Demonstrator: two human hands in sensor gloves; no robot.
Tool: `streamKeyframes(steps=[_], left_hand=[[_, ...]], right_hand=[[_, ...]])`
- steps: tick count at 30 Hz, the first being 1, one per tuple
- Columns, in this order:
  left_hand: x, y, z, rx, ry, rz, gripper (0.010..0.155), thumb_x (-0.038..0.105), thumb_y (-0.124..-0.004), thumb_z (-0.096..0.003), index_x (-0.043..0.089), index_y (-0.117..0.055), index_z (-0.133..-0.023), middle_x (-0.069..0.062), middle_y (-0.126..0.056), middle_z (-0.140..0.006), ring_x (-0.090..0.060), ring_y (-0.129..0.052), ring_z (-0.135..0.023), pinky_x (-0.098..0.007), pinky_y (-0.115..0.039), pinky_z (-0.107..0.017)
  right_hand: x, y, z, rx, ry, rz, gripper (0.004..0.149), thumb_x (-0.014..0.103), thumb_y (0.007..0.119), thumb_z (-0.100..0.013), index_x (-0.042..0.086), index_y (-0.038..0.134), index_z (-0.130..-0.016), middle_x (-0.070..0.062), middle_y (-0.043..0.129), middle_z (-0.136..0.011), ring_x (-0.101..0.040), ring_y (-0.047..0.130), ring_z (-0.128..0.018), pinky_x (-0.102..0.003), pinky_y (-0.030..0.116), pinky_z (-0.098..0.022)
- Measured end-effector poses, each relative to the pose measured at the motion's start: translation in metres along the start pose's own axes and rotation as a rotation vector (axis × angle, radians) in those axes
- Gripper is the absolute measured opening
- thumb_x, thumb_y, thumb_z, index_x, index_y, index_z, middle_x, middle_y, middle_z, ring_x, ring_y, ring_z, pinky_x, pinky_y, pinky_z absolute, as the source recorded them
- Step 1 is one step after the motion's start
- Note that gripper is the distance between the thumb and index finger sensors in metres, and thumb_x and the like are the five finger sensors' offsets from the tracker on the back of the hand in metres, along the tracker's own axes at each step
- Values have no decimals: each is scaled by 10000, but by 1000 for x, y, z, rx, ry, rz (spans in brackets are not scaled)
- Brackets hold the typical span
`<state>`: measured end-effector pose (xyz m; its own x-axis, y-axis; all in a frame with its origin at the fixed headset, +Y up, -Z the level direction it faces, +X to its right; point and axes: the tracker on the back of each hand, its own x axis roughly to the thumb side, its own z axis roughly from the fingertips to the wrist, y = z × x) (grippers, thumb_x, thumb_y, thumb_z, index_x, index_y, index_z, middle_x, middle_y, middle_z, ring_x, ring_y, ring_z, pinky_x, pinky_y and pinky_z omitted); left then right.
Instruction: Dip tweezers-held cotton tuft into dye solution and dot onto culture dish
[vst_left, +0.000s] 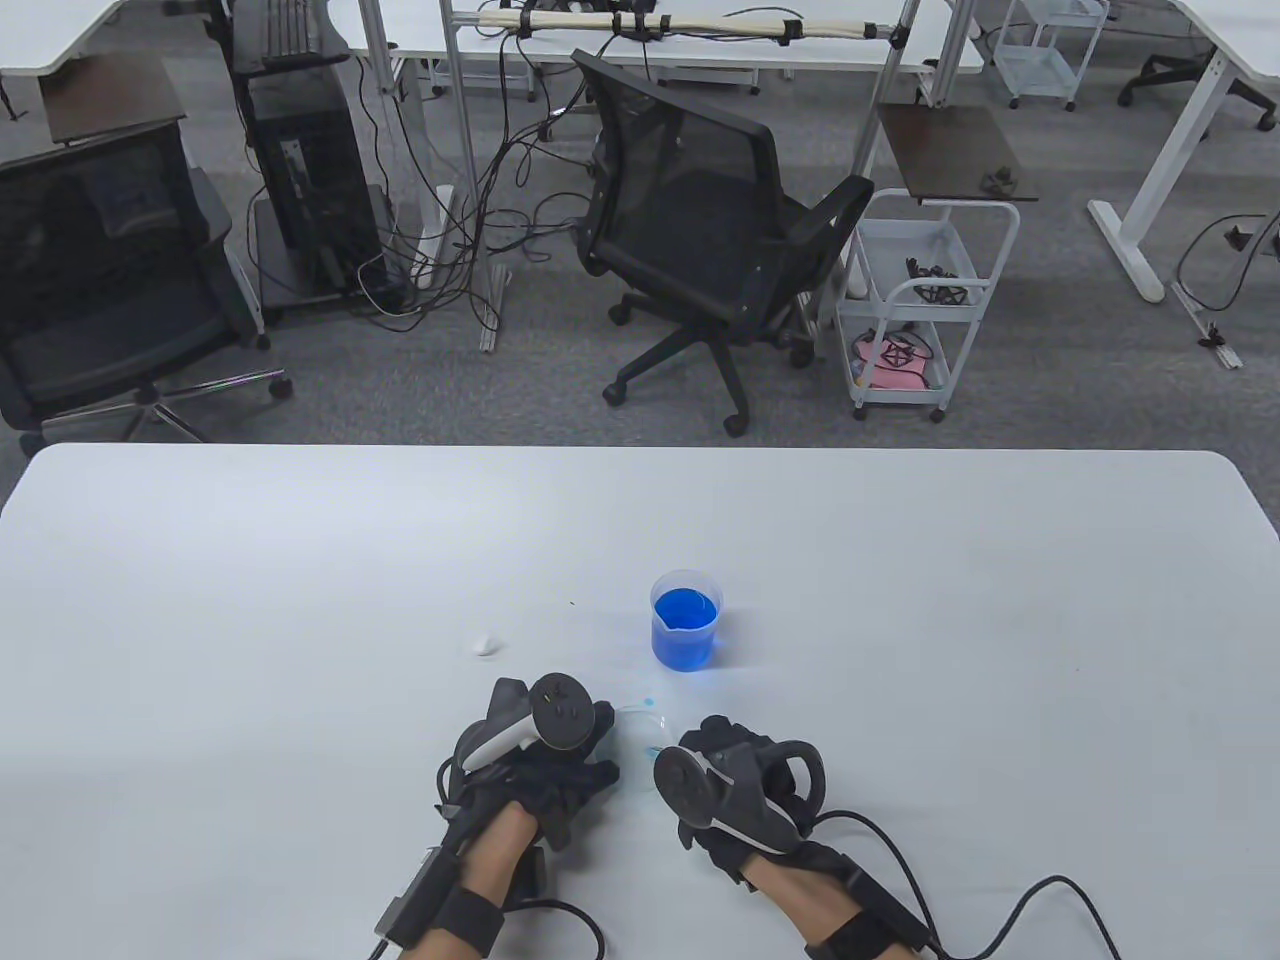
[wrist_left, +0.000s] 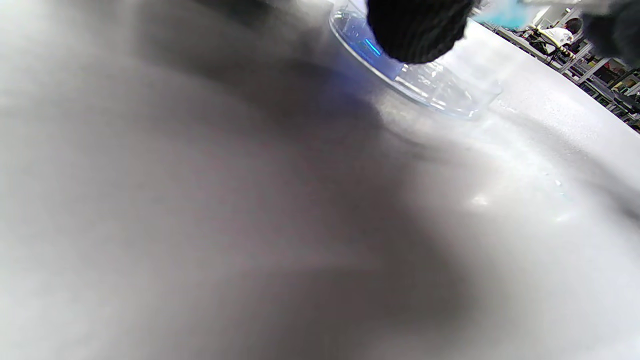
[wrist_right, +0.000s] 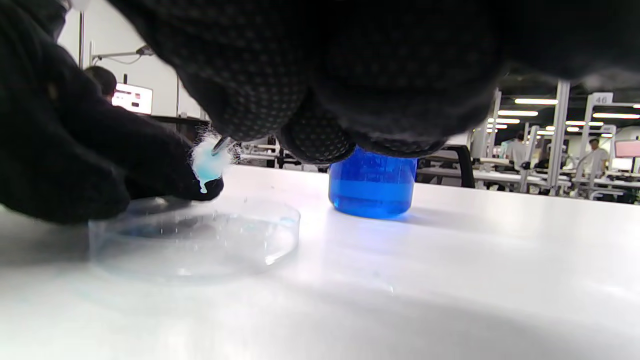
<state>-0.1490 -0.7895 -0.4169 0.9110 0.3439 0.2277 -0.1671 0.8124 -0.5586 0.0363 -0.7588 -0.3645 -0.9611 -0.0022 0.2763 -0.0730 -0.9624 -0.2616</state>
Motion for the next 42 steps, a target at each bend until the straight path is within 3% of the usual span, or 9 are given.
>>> streamKeyframes(steps=[8, 18, 30, 38, 42], left_hand=[[0, 0, 0, 1, 5, -2, 696, 456, -668, -619, 264, -276, -1161, -264, -153, -1225, -573, -156, -1044, -782, -176, -652], [0, 0, -1, -1, 4, 0, 696, 455, -670, -619, 263, -277, -1160, -267, -153, -1223, -572, -154, -1043, -781, -176, -652], [0, 0, 0, -1, 3, -1, 697, 454, -670, -618, 260, -278, -1160, -267, -153, -1223, -572, -156, -1044, -781, -177, -652], [1, 0, -1, -3, 2, -4, 697, 453, -669, -619, 259, -275, -1160, -269, -154, -1222, -572, -155, -1044, -781, -176, -653], [1, 0, -1, -3, 3, -5, 697, 453, -669, -619, 259, -275, -1160, -270, -152, -1223, -573, -154, -1043, -782, -175, -652]], right_hand=[[6, 20, 0, 62, -28, 47, 403, 290, 920, -252, 15, 1066, -507, -234, 1032, -515, -165, 994, -184, -329, 904, -76], [-7, -4, -6, -27, 31, -30, 402, 290, 920, -252, 15, 1066, -507, -235, 1032, -515, -165, 995, -182, -328, 904, -75], [-3, 23, -9, 62, 13, 35, 401, 289, 919, -253, 14, 1067, -505, -234, 1033, -514, -165, 994, -184, -329, 904, -77], [-9, 3, -16, -15, 57, -17, 402, 289, 919, -252, 14, 1067, -506, -236, 1032, -514, -165, 994, -183, -329, 904, -75], [-10, 6, -20, -7, 62, -10, 401, 290, 919, -253, 16, 1066, -506, -235, 1033, -513, -164, 994, -184, -329, 904, -76]])
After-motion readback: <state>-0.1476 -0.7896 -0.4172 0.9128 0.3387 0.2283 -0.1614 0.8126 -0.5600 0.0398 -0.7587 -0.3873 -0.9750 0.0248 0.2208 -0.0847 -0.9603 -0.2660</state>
